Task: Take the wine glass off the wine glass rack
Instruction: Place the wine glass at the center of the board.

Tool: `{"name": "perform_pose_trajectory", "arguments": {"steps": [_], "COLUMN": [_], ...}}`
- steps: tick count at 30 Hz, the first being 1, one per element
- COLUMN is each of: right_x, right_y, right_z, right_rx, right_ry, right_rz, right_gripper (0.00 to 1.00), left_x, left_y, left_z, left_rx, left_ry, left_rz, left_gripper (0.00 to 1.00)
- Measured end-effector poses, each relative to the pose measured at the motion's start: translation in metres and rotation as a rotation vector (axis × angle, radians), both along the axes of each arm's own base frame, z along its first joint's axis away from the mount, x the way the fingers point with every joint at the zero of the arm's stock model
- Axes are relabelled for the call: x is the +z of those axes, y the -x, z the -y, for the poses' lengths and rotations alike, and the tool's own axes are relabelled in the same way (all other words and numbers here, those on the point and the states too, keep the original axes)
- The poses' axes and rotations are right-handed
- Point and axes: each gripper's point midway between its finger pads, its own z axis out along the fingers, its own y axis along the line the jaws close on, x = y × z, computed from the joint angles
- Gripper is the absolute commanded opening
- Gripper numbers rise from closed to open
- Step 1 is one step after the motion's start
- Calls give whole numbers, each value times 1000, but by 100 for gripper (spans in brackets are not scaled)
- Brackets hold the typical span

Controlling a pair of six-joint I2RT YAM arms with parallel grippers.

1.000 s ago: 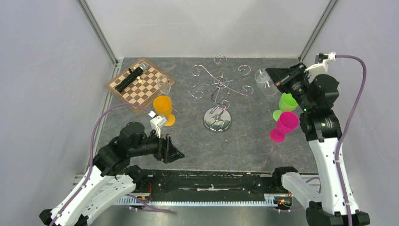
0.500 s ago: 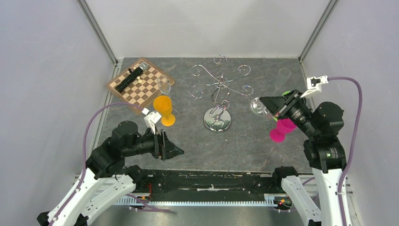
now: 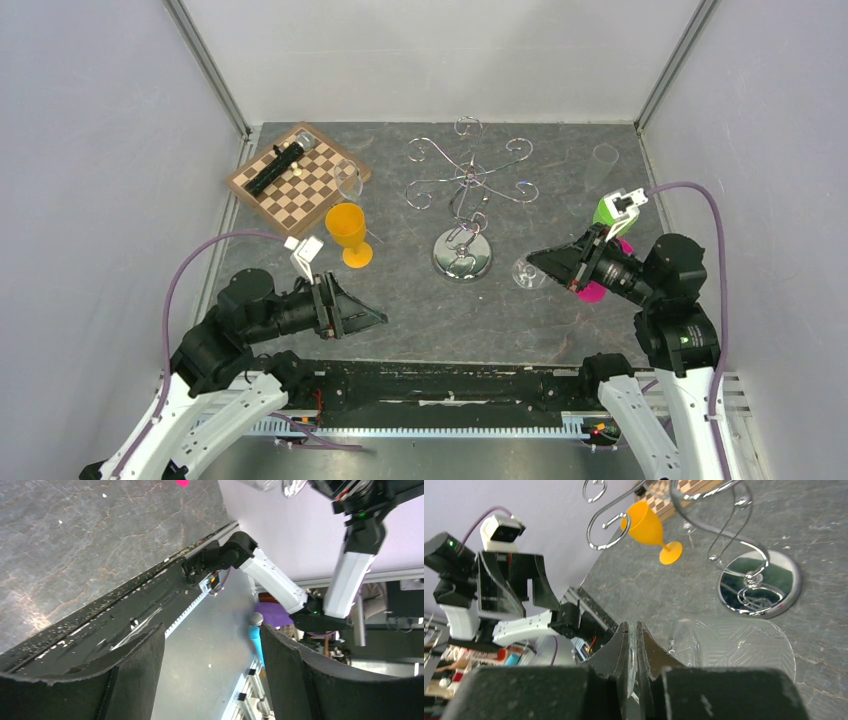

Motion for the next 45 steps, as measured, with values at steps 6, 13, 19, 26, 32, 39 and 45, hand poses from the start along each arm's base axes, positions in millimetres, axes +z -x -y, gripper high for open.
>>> {"name": "perform_pose_trajectory", "arguments": {"steps": [6, 13, 19, 26, 32, 39, 45], "right_x": [-19, -31, -37, -44, -46, -58, -51], "right_y": [13, 25, 30, 52, 77, 86, 82], "right_z": [-14, -30, -49, -94, -129, -154, -166], "right_rx": [117, 246, 353, 515, 596, 578, 507], "right_ry": [9, 15, 2, 18, 18, 12, -43], "right_rz": [8, 49, 87, 118, 236, 347, 454], "right_gripper": [0, 0, 0, 0, 0, 0, 0], "left_x": [2, 0, -5, -9, -9, -11, -14], "left_y": [4, 8, 8, 8, 9, 11, 7], "left_z": [-3, -5, -7, -8, -10, -12, -8], "left_rx": [57, 96, 124, 140, 150, 159, 164], "left_ry": [88, 167, 202, 220, 242, 265, 289], "left_rz": [-81, -148, -187, -212, -228, -238, -260], "left_gripper": [76, 75, 75, 75, 75, 74, 72]}}
